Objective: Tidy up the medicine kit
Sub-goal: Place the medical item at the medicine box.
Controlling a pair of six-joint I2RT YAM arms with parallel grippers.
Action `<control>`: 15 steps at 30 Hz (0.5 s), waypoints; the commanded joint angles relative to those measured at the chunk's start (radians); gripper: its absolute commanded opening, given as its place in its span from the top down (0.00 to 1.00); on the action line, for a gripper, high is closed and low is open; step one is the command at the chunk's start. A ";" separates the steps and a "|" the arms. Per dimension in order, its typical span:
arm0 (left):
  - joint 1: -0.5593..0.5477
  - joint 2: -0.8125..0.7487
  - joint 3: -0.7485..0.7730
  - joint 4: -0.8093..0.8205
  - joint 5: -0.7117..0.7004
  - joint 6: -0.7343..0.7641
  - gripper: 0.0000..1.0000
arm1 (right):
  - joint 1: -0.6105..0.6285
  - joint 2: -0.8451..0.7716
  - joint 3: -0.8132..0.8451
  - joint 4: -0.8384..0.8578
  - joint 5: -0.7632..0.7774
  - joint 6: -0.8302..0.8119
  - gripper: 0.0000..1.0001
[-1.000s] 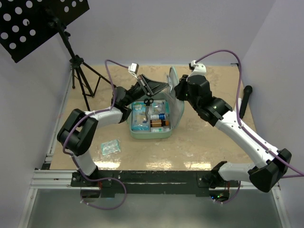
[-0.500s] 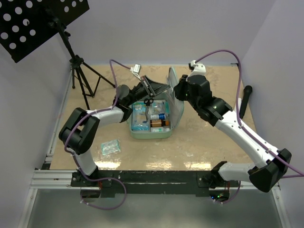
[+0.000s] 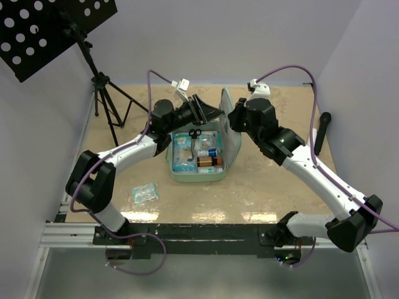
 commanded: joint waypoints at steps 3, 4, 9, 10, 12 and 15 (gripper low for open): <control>0.010 -0.091 0.037 -0.107 -0.023 0.087 0.44 | -0.003 -0.010 0.001 0.039 -0.011 0.003 1.00; 0.013 -0.110 0.033 -0.114 -0.029 0.098 0.44 | -0.003 -0.011 -0.003 0.042 -0.009 0.003 1.00; 0.014 -0.200 0.053 -0.234 -0.129 0.199 0.45 | -0.003 -0.019 -0.013 0.047 -0.009 0.003 1.00; 0.014 -0.213 0.063 -0.266 -0.146 0.216 0.47 | -0.003 -0.022 -0.017 0.048 -0.011 0.002 1.00; 0.016 -0.259 0.085 -0.355 -0.220 0.274 0.49 | -0.003 -0.025 -0.019 0.051 -0.005 -0.001 1.00; 0.014 -0.337 0.108 -0.574 -0.415 0.369 0.49 | -0.003 -0.033 -0.039 0.066 -0.001 -0.007 1.00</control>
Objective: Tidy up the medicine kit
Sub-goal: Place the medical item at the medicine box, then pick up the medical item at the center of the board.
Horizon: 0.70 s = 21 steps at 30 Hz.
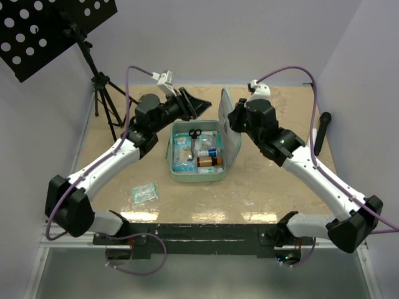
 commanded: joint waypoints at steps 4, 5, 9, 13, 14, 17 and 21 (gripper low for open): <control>0.006 -0.231 0.055 -0.606 -0.628 0.210 0.37 | -0.005 -0.027 -0.061 0.087 -0.013 -0.019 1.00; 0.007 -0.254 0.047 -0.694 -0.741 0.192 0.25 | -0.003 -0.028 -0.074 0.096 -0.018 -0.021 1.00; 0.006 -0.335 -0.025 -0.893 -0.888 0.095 0.00 | -0.003 -0.028 -0.114 0.139 -0.038 -0.030 1.00; 0.006 -0.363 -0.141 -0.982 -0.830 -0.023 0.00 | -0.003 -0.027 -0.127 0.163 -0.053 -0.042 1.00; 0.006 -0.362 -0.163 -1.012 -0.798 -0.052 0.00 | -0.003 -0.028 -0.130 0.167 -0.056 -0.045 1.00; 0.006 -0.352 -0.256 -1.054 -0.721 -0.150 0.00 | -0.003 -0.036 -0.141 0.182 -0.068 -0.049 1.00; 0.006 -0.392 -0.397 -1.073 -0.701 -0.294 0.00 | -0.003 -0.050 -0.161 0.199 -0.084 -0.045 1.00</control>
